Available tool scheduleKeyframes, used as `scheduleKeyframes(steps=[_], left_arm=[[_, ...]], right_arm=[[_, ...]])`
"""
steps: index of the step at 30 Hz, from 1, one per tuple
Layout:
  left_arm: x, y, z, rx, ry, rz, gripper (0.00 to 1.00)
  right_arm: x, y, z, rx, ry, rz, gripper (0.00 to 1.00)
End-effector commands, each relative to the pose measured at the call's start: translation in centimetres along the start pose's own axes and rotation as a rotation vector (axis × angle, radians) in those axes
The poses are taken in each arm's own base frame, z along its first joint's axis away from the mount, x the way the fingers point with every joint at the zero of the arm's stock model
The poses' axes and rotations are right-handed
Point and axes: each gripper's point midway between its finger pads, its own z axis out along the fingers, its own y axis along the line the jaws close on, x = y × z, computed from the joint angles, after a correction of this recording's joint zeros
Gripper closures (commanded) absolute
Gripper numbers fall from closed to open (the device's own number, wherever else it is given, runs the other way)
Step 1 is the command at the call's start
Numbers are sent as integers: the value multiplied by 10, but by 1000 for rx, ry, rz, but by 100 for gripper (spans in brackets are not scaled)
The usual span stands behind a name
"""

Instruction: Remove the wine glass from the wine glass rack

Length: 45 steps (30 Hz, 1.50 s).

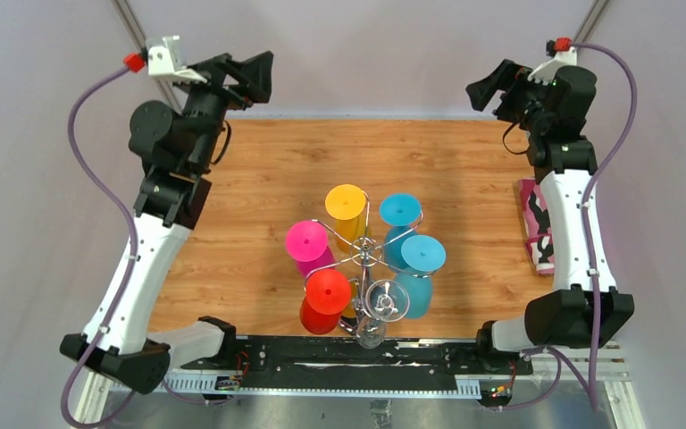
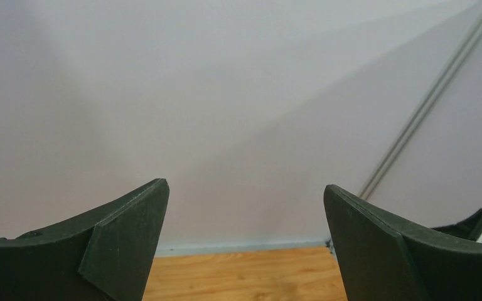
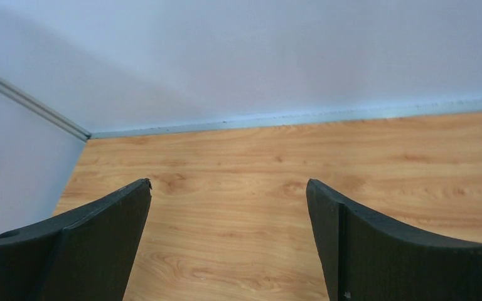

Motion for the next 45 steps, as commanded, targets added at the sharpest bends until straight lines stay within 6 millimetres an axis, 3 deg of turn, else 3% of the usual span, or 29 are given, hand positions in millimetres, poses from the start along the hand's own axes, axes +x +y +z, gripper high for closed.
scheduleKeyframes(steps=[1, 3, 7, 13, 18, 20, 22, 27, 31, 36, 45], left_arm=[[30, -30, 13, 137, 234, 2, 0], [38, -33, 16, 143, 292, 5, 0], [55, -7, 6, 18, 354, 24, 0], [65, 22, -33, -94, 357, 61, 0], [53, 78, -59, -393, 346, 170, 0], [51, 91, -62, -465, 350, 204, 0], [56, 86, -60, -430, 361, 199, 0], [69, 69, -61, -330, 369, 116, 0], [74, 68, -68, -325, 389, 100, 0], [76, 69, -81, -326, 386, 80, 0], [76, 70, -98, -330, 391, 66, 0]], right_arm=[[-9, 25, -5, -128, 48, -32, 1], [-10, 30, -7, -146, 49, -37, 1], [-8, 46, -14, -133, 101, -94, 1], [6, 107, -41, -146, 170, -272, 15], [14, 161, -81, -266, 179, -329, 31], [20, 182, -96, -318, 183, -356, 36], [29, 202, -112, -373, 193, -387, 42], [61, 246, -153, -509, 248, -477, 47], [90, 263, -176, -529, 310, -598, 47], [128, 263, -191, -501, 380, -689, 49], [150, 243, -214, -480, 441, -677, 53]])
